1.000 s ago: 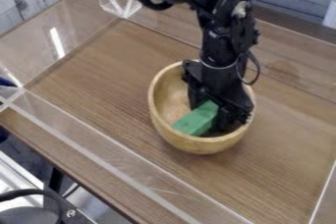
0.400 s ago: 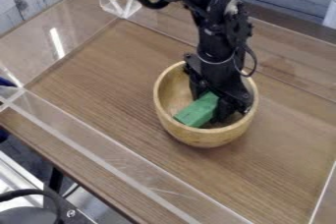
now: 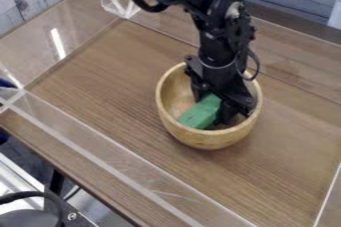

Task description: Remove the green block from inside the brown bowl and put it on the table

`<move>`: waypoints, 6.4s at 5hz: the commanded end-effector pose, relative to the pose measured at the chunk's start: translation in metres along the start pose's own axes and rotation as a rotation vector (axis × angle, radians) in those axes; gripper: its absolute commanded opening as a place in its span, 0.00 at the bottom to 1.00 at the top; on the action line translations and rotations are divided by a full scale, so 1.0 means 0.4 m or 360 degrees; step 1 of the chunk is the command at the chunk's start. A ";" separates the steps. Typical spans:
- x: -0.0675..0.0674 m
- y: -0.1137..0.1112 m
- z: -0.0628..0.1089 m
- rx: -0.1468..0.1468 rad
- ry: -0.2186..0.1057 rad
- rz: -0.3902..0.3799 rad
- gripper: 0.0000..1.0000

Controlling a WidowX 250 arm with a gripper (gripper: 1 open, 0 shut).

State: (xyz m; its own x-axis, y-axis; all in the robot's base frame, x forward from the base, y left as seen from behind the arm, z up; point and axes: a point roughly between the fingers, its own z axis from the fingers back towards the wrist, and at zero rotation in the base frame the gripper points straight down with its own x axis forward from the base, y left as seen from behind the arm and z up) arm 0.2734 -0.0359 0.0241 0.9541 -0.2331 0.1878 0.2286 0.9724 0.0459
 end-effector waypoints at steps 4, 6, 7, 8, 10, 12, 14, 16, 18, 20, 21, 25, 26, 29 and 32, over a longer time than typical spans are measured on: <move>0.033 0.003 0.007 0.0000 -0.0143 -0.0016 0.00; 0.063 -0.011 0.030 -0.0012 -0.0162 0.0022 0.00; 0.080 -0.013 0.036 -0.0017 -0.0189 0.0005 0.00; 0.091 -0.010 0.040 -0.0017 -0.0208 -0.0005 0.00; 0.090 -0.015 0.059 0.0029 -0.0238 -0.0009 0.00; 0.100 -0.017 0.076 0.0053 -0.0256 -0.0015 0.00; 0.108 -0.011 0.100 0.0031 -0.0251 -0.0016 0.00; 0.104 -0.010 0.131 0.0005 -0.0235 -0.0027 0.00; 0.151 0.026 0.240 0.0078 -0.0378 0.0026 0.00; 0.162 0.090 0.201 0.0161 -0.0309 0.0214 0.00; 0.150 0.111 0.197 0.0170 -0.0335 0.0193 0.00; 0.181 0.135 0.127 0.0118 -0.0438 0.0064 0.00; 0.194 0.132 0.122 0.0130 -0.0414 0.0029 0.00; 0.205 0.080 0.050 0.0047 -0.0347 -0.0045 0.00; 0.158 0.036 0.062 -0.0051 -0.0104 -0.0050 0.00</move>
State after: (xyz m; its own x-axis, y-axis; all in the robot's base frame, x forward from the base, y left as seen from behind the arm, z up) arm 0.3217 -0.0350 0.0427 0.9469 -0.2593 0.1901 0.2620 0.9650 0.0113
